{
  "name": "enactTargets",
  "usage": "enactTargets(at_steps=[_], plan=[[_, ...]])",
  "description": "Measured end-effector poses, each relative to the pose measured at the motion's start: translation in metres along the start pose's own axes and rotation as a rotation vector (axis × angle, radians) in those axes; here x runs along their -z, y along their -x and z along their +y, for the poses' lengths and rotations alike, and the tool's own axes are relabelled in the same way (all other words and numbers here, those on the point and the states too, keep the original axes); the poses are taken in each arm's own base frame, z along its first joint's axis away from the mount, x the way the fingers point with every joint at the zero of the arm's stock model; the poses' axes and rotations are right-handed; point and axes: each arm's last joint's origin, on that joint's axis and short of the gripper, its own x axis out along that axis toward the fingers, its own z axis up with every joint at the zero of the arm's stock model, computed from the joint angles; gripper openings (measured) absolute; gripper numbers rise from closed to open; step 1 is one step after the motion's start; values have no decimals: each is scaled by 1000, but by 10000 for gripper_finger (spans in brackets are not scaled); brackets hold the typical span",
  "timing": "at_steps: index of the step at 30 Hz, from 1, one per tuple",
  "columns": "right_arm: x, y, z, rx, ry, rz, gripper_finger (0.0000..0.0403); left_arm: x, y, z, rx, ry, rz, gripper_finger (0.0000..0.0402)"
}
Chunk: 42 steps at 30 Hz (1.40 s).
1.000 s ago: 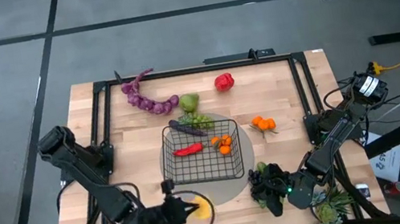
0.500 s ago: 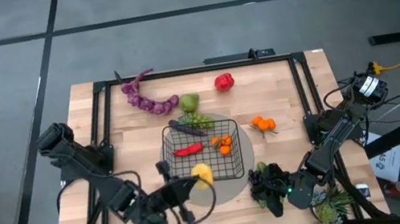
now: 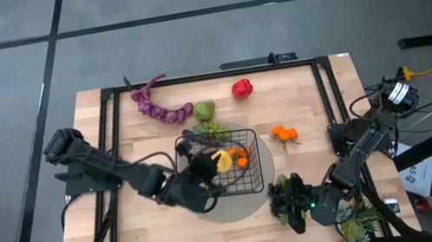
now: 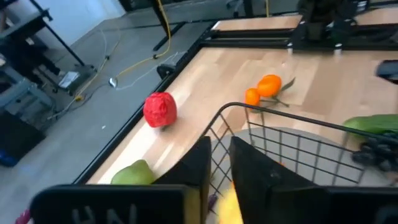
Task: Build produce basket
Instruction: Put the yellow pear into the black wire basket, then put the green grapes into the black wire basket
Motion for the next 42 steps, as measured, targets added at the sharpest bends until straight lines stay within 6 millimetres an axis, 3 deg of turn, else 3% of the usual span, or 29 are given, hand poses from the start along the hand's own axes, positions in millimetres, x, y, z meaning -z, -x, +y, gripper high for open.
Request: enactTargets(at_steps=[4,9,19,24,28,36,42], plan=[[0,0,0,0,0,0,126,0,-14,8,3,-3,37,85],[0,0,0,0,0,-1,126,6,-24,17,-27,-68,100,87],[-2,-1,-1,23,27,-41,126,1,-18,56,-87,-140,169,89],[-4,-1,-2,54,58,-95,126,-2,-22,91,-129,-144,236,87],[-8,-2,-3,67,94,-110,126,-5,-32,133,-127,-135,337,89],[-14,-6,-7,88,106,-121,126,0,-77,220,62,108,491,89],[-23,2,-5,60,118,-126,126,14,-110,262,-14,231,526,87]])
